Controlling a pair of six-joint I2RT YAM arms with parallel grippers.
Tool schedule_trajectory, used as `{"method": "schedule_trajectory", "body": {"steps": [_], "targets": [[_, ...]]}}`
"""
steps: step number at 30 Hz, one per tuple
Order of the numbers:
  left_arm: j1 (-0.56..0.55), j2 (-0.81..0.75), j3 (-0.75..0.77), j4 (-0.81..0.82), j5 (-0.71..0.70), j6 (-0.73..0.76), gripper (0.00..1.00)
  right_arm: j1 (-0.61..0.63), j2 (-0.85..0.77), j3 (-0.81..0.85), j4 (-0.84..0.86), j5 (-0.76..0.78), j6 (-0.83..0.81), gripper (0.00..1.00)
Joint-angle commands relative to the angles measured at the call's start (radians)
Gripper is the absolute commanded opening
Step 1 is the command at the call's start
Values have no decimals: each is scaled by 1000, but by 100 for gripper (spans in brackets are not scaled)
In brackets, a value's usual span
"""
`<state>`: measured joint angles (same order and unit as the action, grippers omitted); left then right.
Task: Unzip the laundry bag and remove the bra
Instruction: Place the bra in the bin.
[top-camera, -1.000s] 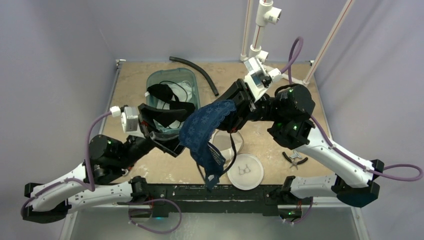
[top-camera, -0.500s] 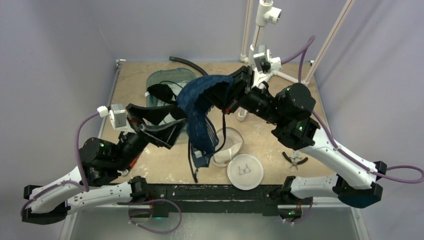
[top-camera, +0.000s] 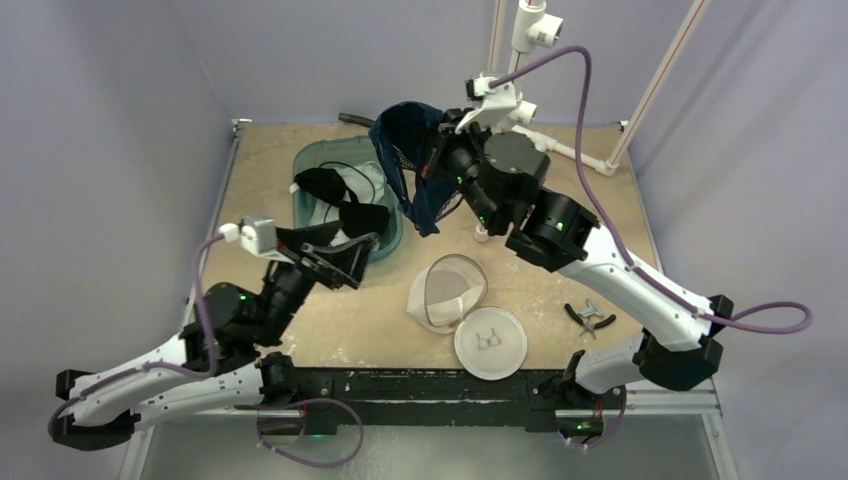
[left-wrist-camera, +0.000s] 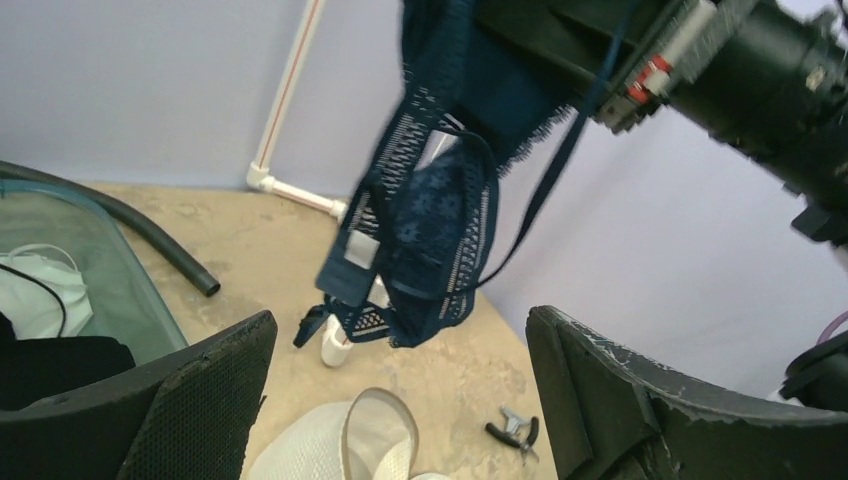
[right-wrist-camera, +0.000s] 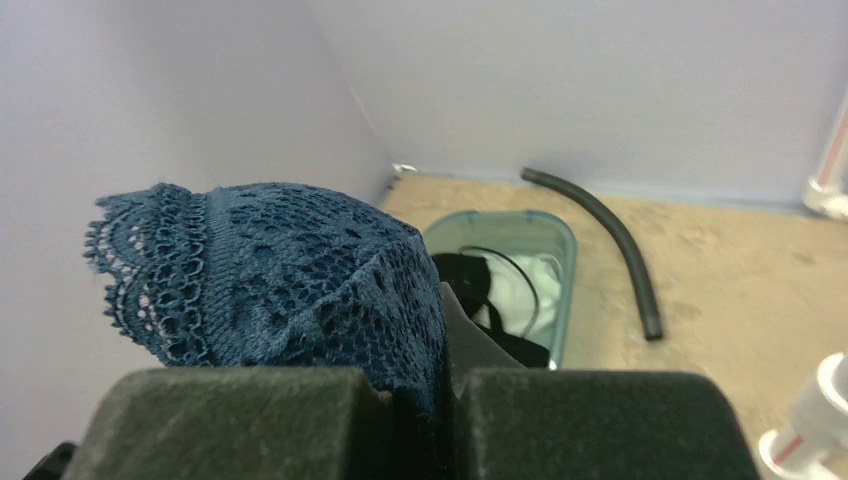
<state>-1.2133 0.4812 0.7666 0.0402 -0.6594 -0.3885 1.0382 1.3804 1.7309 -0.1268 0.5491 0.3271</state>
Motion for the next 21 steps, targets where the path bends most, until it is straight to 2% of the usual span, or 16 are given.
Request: {"method": "schedule_trajectory", "body": {"steps": [1,8,14,17,21], "targets": [[-5,112,-42,188,69,38,94,1,22,93,-113,148,58,0],[-5,311,12,268,65,96,95,14,46,132,-177,186,105,0],[-5,378,22,300,28,80,92,13,42,127,-175,178,132,0],[-5,398,25,308,-24,101,84,17,39,124,-171,154,149,0],[-5,438,43,320,-38,141,66,24,35,119,-168,123,167,0]]}}
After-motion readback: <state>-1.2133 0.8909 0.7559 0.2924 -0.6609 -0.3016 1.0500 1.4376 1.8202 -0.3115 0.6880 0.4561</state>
